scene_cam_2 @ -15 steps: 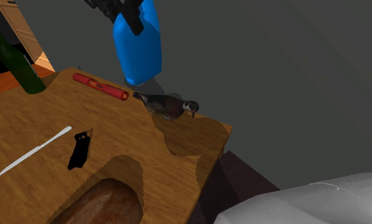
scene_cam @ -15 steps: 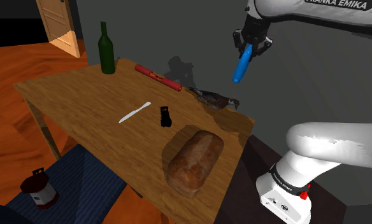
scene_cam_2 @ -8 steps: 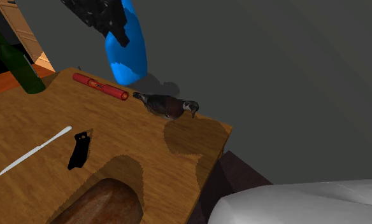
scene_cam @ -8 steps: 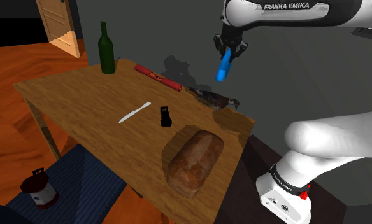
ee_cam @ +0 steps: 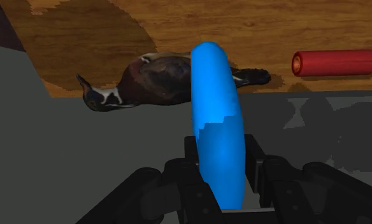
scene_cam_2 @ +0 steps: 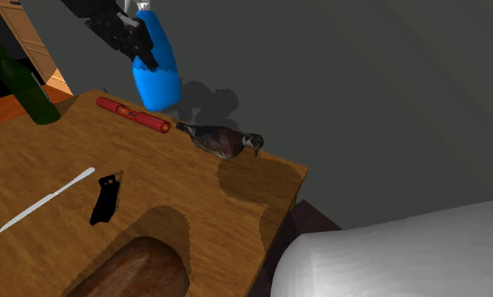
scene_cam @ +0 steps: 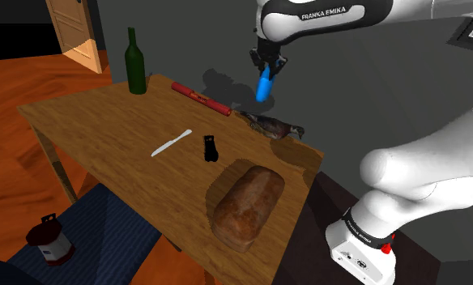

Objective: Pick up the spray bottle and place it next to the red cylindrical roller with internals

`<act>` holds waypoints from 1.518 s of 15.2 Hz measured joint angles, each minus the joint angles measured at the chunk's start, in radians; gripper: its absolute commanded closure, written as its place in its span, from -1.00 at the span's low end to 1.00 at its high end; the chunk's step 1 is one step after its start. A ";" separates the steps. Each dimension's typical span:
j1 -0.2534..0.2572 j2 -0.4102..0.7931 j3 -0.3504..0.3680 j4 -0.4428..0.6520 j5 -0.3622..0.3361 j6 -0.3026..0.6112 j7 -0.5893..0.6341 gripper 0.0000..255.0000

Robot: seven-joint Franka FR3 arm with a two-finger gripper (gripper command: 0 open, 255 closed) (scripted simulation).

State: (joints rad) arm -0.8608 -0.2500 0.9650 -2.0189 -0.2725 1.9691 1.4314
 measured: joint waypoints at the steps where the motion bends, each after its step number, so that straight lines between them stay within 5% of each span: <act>1: -0.028 0.066 0.041 0.035 -0.054 -0.003 0.037 1.00; 4: -0.049 0.287 0.133 0.127 -0.254 -0.043 0.171 1.00; 7: 0.054 0.514 0.115 0.262 -0.453 -0.126 0.278 1.00; 10: 0.179 0.677 0.045 0.397 -0.575 -0.180 0.313 1.00; 18: 0.475 1.040 -0.120 0.855 -0.764 -0.280 0.254 1.00; 23: 0.510 1.102 -0.146 0.899 -0.791 -0.263 0.262 1.00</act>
State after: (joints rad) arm -0.3505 0.8516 0.8187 -1.1202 -1.0636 1.7064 1.6930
